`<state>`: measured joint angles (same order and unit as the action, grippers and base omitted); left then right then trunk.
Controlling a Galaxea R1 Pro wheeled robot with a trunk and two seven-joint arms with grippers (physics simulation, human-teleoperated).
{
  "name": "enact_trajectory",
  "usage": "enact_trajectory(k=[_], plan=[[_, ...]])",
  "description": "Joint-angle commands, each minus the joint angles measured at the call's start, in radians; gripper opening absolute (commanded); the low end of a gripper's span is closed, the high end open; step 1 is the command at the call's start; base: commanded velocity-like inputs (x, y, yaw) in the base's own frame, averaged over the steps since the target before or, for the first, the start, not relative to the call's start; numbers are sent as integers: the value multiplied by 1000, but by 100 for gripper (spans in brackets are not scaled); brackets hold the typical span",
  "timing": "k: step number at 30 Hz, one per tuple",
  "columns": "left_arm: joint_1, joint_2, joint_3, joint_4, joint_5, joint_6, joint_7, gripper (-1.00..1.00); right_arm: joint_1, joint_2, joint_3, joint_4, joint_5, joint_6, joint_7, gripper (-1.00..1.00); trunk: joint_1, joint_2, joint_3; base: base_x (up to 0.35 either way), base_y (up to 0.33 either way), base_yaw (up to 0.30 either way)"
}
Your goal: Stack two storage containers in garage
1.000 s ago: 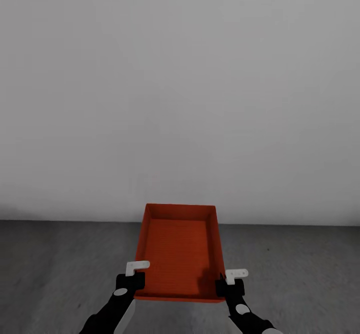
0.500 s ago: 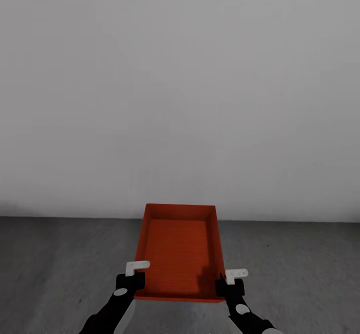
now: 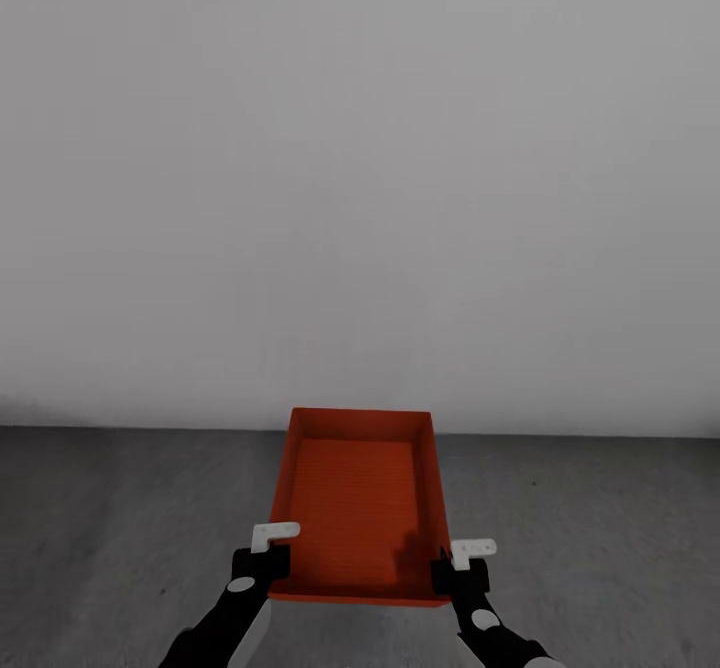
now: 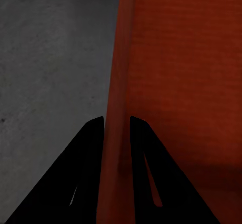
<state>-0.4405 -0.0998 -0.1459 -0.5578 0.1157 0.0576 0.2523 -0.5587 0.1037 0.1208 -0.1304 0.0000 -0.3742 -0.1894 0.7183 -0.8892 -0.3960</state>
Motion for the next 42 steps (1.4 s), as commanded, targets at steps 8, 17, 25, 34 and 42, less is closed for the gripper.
enact_trajectory(k=[8,17,25,34,42], plan=[[0,2,-7,1,16,5,13,-100,-1,1,-24,-12,21,-72,-5,-100,0,-1,-14,0,0,0],[0,2,-7,1,16,4,13,-100,-1,1,-24,-12,21,-72,-5,-100,0,-1,-28,0,0,0],[0,2,-7,1,16,5,13,-100,-1,1,-24,-12,21,-72,-5,-100,0,-1,-41,0,0,0],[0,2,-8,2,15,5,13,-100,-1,1,-24,-12,21,-72,-5,-100,0,-1,-55,0,0,0],[1,2,-9,3,15,5,13,-100,-1,1,-24,-12,21,-72,-5,-100,0,-1,-68,0,0,0]])
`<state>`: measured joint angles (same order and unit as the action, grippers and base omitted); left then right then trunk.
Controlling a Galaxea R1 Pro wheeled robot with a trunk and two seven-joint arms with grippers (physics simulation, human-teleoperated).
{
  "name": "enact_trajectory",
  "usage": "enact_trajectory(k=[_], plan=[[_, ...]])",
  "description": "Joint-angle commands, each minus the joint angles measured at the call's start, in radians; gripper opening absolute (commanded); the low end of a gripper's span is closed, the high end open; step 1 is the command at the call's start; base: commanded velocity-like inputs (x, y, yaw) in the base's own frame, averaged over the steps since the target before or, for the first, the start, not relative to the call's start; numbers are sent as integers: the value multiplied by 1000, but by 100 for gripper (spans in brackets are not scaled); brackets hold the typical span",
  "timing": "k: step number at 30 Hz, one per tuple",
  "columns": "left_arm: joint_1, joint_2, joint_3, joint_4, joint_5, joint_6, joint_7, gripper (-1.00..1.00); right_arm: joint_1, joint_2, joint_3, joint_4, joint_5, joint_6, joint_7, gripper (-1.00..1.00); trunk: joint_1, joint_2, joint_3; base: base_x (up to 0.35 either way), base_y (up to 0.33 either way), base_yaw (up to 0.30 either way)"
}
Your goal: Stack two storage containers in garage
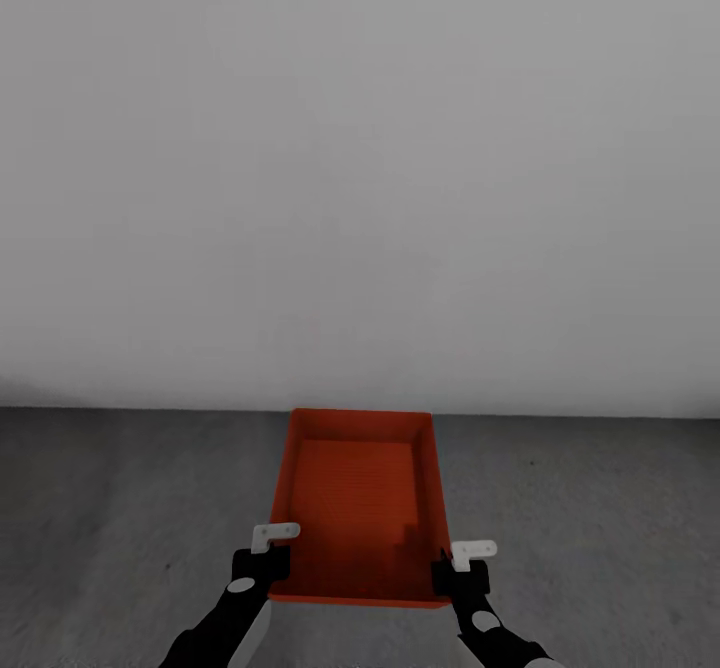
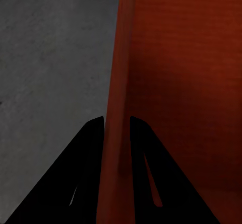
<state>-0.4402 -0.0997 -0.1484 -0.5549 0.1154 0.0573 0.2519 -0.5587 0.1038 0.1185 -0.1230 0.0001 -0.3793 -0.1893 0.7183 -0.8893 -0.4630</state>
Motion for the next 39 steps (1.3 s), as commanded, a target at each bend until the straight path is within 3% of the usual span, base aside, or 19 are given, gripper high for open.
enact_trajectory(k=[1,39], plan=[[0,1,-6,0,15,5,13,-100,-1,1,-22,-20,21,-67,-6,-100,0,-1,-3,0,0,0],[0,1,-7,0,15,4,13,-100,-1,1,-22,-20,21,-67,-6,-100,0,-1,-63,0,0,0]])
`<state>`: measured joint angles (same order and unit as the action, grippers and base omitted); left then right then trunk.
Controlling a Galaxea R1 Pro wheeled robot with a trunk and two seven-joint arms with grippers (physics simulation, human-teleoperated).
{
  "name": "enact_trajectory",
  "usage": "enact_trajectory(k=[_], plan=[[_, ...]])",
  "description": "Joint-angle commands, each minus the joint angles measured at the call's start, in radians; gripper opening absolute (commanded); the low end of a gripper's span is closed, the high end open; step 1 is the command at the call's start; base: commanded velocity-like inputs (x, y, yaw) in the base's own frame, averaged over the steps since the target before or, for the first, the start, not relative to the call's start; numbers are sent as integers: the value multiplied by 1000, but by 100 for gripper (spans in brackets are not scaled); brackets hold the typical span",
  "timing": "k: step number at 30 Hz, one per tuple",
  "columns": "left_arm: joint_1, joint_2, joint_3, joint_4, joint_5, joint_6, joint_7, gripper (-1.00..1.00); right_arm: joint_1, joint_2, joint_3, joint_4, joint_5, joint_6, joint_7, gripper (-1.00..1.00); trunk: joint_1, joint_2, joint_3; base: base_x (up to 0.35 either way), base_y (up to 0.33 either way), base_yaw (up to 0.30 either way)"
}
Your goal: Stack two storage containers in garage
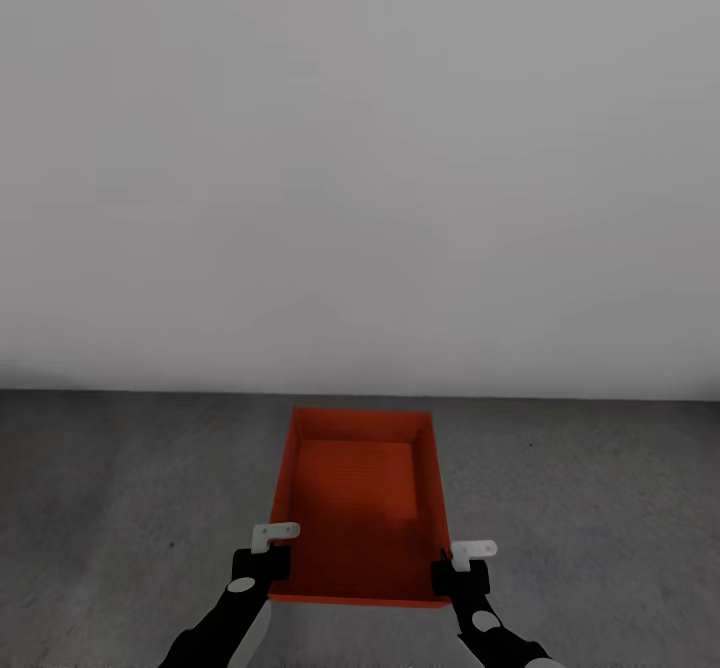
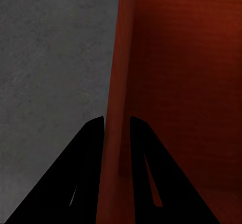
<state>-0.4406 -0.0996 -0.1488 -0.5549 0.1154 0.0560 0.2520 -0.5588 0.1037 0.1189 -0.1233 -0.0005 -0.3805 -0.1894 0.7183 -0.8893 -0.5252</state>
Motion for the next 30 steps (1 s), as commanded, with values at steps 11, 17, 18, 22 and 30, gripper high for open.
enact_trajectory(k=[11,17,18,22,30], plan=[[0,1,-4,-3,10,4,13,-100,-1,1,-22,-19,22,-66,-5,-100,0,-1,-19,0,0,0],[0,1,-3,-3,9,5,13,-100,-1,1,-22,-19,22,-66,-5,-100,0,-1,-28,0,0,0],[0,1,-3,-3,9,5,13,-100,-1,1,-22,-19,22,-66,-5,-100,0,-1,-30,0,0,0],[0,1,-3,-3,9,6,13,-100,-1,1,-22,-19,22,-66,-5,-100,0,-1,-36,0,0,0],[0,0,-3,-3,12,7,14,-100,-1,1,-22,-19,22,-66,-5,-100,0,-1,-49,0,0,0]])
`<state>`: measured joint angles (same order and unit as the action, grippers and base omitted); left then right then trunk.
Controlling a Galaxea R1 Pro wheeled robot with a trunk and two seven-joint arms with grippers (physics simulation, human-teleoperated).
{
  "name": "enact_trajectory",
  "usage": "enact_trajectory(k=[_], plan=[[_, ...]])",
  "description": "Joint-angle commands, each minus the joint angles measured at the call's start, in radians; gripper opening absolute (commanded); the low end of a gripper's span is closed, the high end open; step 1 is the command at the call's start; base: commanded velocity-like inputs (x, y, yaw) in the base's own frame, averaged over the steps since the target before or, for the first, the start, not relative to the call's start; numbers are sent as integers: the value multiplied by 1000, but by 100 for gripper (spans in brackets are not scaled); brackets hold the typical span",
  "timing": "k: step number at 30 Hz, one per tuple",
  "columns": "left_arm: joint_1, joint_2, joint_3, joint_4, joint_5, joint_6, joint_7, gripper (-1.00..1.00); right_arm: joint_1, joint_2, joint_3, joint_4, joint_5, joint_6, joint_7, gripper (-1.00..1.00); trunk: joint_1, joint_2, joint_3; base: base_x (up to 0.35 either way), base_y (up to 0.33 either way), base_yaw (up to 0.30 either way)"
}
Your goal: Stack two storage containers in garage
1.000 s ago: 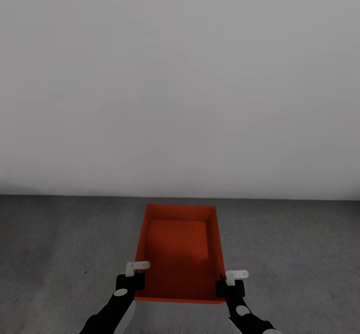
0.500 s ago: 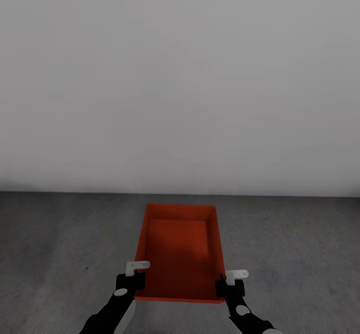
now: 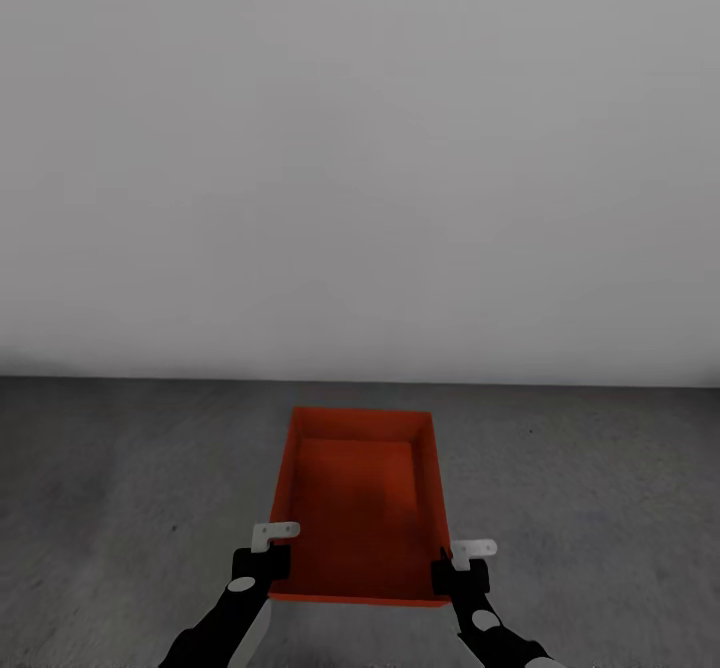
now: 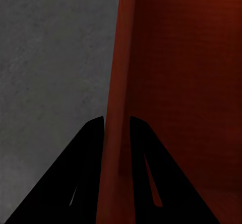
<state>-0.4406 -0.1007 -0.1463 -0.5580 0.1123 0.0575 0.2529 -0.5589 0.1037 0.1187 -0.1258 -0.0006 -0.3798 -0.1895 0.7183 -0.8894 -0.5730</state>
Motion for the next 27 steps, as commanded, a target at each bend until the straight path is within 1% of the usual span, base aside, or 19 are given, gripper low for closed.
enact_trajectory(k=[1,27], plan=[[0,1,-5,-1,16,5,13,-100,-1,1,-22,-17,22,-67,-5,-100,0,-1,-3,0,0,0],[0,-2,-2,-2,17,4,16,-100,-1,1,-22,-17,22,-67,-5,-100,0,-1,-44,0,0,0]])
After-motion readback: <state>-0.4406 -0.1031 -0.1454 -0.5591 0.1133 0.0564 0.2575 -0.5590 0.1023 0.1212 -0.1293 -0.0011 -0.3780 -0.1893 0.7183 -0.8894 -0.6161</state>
